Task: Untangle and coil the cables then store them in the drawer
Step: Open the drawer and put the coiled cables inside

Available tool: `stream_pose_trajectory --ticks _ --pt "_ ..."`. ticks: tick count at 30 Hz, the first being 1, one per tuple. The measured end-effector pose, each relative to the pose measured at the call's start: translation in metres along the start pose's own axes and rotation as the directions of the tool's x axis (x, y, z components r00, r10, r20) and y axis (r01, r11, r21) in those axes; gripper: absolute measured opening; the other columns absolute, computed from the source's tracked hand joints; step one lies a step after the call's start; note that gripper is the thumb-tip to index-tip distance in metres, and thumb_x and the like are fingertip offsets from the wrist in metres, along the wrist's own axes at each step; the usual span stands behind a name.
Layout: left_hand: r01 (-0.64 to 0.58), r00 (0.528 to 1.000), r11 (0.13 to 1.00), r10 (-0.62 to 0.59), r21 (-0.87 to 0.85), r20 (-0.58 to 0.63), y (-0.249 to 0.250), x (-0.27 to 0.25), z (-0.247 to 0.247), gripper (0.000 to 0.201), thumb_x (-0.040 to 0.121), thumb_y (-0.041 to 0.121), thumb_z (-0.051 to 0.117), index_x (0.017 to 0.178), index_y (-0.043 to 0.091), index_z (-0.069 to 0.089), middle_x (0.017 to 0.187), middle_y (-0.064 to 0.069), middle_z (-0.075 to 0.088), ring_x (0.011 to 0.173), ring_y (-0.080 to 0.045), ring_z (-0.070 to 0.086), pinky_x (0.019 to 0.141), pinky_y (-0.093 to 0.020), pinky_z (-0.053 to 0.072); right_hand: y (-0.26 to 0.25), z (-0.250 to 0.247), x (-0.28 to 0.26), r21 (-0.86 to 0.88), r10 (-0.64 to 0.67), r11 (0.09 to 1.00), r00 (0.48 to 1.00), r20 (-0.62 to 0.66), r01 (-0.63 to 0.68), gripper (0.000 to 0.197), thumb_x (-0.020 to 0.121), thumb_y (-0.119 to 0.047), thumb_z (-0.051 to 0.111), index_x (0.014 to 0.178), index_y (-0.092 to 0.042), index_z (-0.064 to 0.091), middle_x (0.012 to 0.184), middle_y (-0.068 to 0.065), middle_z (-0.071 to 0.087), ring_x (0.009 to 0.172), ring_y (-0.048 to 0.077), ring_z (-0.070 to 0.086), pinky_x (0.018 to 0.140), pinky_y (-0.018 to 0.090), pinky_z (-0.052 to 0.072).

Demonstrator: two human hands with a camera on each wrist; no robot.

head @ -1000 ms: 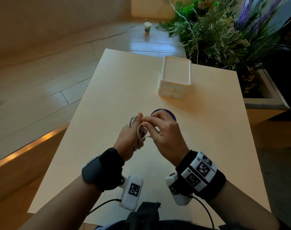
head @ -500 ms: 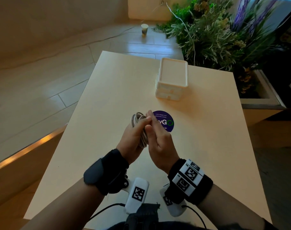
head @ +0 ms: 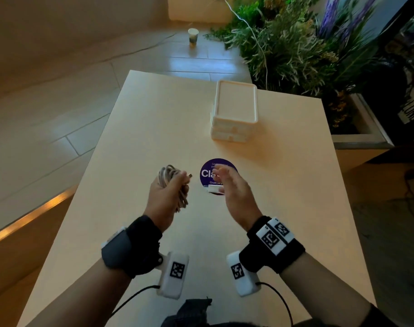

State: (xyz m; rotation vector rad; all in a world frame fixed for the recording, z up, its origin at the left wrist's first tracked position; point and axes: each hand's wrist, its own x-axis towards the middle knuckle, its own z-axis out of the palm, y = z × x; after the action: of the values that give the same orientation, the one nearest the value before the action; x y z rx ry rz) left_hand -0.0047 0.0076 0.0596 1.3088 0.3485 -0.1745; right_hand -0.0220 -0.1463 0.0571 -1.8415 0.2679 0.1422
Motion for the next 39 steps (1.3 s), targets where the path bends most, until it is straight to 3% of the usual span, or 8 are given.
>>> stream_pose_trajectory --ticks 3,9,13,18,23,27,31,39 --pt "-0.029 0.998 0.999 0.027 -0.033 -0.062 0.008 0.024 -0.003 0.024 0.091 0.012 0.053 0.068 0.019 0.053 0.05 0.007 0.06 0.048 -0.009 0.052 0.046 -0.023 0.04 0.017 -0.018 0.027 -0.201 0.035 0.978 0.992 -0.123 -0.06 0.013 0.09 -0.027 0.056 0.09 -0.018 0.066 0.086 -0.003 0.07 0.086 0.014 0.065 0.085 0.035 0.052" --pt "-0.074 0.994 0.991 0.065 -0.109 -0.083 0.014 0.058 0.003 0.018 0.09 0.015 0.054 0.073 0.018 0.053 0.058 0.008 0.061 0.054 -0.008 0.056 0.048 -0.021 0.045 0.026 -0.035 0.093 -0.43 0.098 0.894 0.991 -0.095 -0.13 0.026 0.09 -0.021 0.054 0.079 0.001 0.064 0.079 0.014 0.069 0.067 0.02 0.06 0.06 0.027 0.047" --pt "-0.06 0.994 0.99 0.047 -0.126 -0.101 0.009 0.071 0.009 0.017 0.091 0.013 0.054 0.075 0.016 0.052 0.059 0.007 0.061 0.053 -0.008 0.056 0.049 -0.021 0.045 0.027 -0.035 0.146 -0.515 0.077 0.847 0.989 -0.129 -0.133 0.027 0.089 -0.026 0.058 0.072 -0.006 0.064 0.076 0.013 0.067 0.072 0.027 0.06 0.068 0.03 0.045" --pt "-0.021 0.995 0.994 0.01 -0.112 -0.098 0.001 0.079 0.011 0.019 0.09 0.016 0.055 0.072 0.019 0.056 0.064 0.006 0.062 0.057 -0.009 0.056 0.054 -0.021 0.046 0.035 -0.032 0.185 -0.561 0.083 0.808 0.977 -0.194 -0.18 0.038 0.092 -0.034 0.053 0.085 0.001 0.067 0.09 0.023 0.07 0.075 0.031 0.062 0.065 0.026 0.036" --pt "0.013 0.993 0.994 -0.025 -0.11 -0.111 -0.008 0.079 0.007 0.02 0.091 0.014 0.054 0.071 0.018 0.055 0.064 0.006 0.062 0.057 -0.008 0.055 0.056 -0.02 0.047 0.036 -0.028 0.204 -0.562 0.087 0.802 0.97 -0.227 -0.203 0.032 0.09 -0.03 0.056 0.103 -0.003 0.067 0.097 0.021 0.072 0.089 0.034 0.067 0.079 0.031 0.051" --pt "0.026 0.993 0.994 -0.039 -0.105 -0.114 -0.011 0.076 0.004 0.02 0.092 0.013 0.053 0.072 0.017 0.054 0.063 0.007 0.062 0.057 -0.008 0.055 0.057 -0.02 0.048 0.034 -0.028 0.194 -0.606 0.05 0.778 0.977 -0.206 -0.168 0.029 0.089 -0.026 0.055 0.08 0.0 0.067 0.08 0.016 0.07 0.07 0.028 0.062 0.064 0.028 0.044" --pt "0.029 0.993 0.994 -0.041 -0.105 -0.108 -0.012 0.072 0.001 0.019 0.092 0.014 0.053 0.073 0.017 0.055 0.062 0.008 0.063 0.057 -0.007 0.056 0.056 -0.019 0.048 0.044 -0.017 0.153 -0.635 0.027 0.761 0.985 -0.172 -0.131 0.043 0.089 -0.021 0.051 0.047 -0.009 0.045 0.047 0.004 0.043 0.044 0.02 0.041 0.047 0.027 0.034" --pt "0.02 0.995 0.993 -0.031 -0.117 -0.096 -0.01 0.055 -0.001 0.018 0.089 0.014 0.057 0.072 0.018 0.056 0.062 0.008 0.063 0.057 -0.008 0.056 0.056 -0.02 0.048 0.046 0.0 0.064 -0.641 0.032 0.764 0.996 -0.085 -0.079 0.043 0.097 -0.028 0.042 0.067 -0.005 0.061 0.057 0.005 0.055 0.05 0.019 0.05 0.054 0.027 0.04"
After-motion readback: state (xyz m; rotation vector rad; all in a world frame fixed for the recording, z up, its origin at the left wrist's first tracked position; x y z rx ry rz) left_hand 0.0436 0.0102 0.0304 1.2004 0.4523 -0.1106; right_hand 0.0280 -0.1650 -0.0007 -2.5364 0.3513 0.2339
